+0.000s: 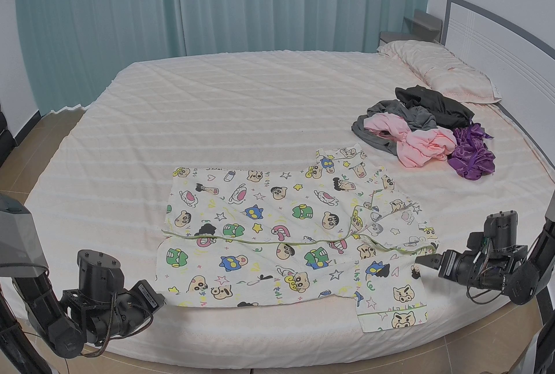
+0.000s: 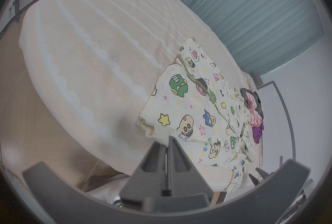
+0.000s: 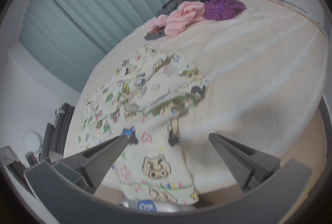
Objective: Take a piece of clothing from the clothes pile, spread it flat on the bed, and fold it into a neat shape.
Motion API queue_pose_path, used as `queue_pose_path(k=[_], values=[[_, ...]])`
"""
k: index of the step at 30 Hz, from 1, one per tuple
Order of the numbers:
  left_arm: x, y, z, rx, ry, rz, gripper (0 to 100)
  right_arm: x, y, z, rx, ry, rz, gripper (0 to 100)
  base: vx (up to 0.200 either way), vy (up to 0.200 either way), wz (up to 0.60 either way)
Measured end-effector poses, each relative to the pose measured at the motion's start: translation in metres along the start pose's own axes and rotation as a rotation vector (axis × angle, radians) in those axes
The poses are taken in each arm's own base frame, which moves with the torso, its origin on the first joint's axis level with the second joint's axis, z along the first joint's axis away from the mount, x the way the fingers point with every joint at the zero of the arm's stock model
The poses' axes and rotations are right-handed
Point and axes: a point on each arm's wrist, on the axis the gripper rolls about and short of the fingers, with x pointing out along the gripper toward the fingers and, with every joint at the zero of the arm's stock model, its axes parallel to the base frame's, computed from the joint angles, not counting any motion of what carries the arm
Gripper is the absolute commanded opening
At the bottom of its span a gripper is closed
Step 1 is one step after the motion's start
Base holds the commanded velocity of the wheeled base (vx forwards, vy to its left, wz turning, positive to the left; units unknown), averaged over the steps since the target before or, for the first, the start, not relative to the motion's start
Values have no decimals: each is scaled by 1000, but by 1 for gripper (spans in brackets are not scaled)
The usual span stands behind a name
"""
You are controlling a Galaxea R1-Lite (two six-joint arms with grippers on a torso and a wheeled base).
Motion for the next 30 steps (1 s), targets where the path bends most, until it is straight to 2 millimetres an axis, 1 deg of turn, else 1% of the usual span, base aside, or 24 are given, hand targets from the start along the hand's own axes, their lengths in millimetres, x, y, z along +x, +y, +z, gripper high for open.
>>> queue_pose_path(k=[6, 9, 13, 19, 27, 28, 30], values=[[-1, 0, -1, 2, 3, 0, 0, -10, -7, -23, -113, 110, 12, 100, 0, 0, 0], [-1, 0, -1, 2, 4, -1, 0, -9, -11, -33, -123, 168, 16, 100, 0, 0, 0], [-1, 1, -2, 4, 7, 0, 0, -8, -12, -42, -115, 243, 69, 100, 0, 0, 0], [-2, 1, -2, 6, 9, 1, 0, -3, -15, -50, -112, 295, 72, 100, 0, 0, 0], [-2, 1, -2, 6, 10, 0, 0, 2, -15, -51, -107, 310, 75, 100, 0, 0, 0], [-2, 0, -2, 6, 10, 0, 0, 3, -15, -51, -108, 312, 77, 0, 0, 0, 0], [-2, 1, -2, 6, 10, 0, 0, 4, -14, -52, -112, 318, 82, 0, 0, 0, 0]])
